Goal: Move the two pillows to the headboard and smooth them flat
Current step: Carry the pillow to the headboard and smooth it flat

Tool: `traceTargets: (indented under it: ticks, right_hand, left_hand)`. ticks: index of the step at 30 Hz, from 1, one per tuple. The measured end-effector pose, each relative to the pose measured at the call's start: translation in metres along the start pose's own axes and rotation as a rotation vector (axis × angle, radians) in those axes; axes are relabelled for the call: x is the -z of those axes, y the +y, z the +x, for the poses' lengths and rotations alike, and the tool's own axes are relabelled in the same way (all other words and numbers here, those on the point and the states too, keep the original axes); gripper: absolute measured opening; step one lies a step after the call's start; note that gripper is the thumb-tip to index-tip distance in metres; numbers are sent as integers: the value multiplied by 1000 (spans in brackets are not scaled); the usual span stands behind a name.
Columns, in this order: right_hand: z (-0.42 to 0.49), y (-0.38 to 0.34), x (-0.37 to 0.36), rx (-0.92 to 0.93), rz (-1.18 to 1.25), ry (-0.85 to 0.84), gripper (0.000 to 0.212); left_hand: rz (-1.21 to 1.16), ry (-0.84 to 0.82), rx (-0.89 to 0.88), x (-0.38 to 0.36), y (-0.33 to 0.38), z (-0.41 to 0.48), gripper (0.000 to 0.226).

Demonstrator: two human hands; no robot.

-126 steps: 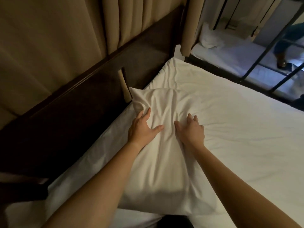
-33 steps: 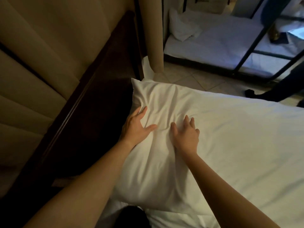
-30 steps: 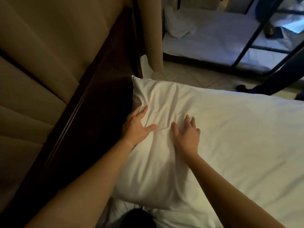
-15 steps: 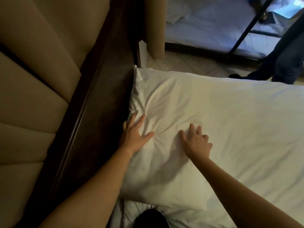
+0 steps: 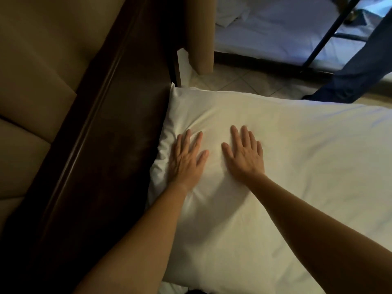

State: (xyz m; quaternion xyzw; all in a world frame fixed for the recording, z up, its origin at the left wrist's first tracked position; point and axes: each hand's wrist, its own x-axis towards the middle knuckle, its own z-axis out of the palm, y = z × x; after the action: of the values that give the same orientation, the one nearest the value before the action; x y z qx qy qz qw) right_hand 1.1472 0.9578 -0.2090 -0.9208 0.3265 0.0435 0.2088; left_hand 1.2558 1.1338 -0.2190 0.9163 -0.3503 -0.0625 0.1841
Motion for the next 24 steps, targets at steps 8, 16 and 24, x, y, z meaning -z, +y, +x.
traceTargets:
  ticks: [8,16,24]
  right_hand:
    - [-3,55,-5,-121,-44,-29,79]
    - [0,67,20,-355,109,99,81]
    - [53,-6,0,42,107,93,72]
  left_hand:
    - [43,41,147,-17,-43,-10,65]
    - [-51,91,187,2,-20,14,65]
    - [-103,-28,35,-6,27,78,63]
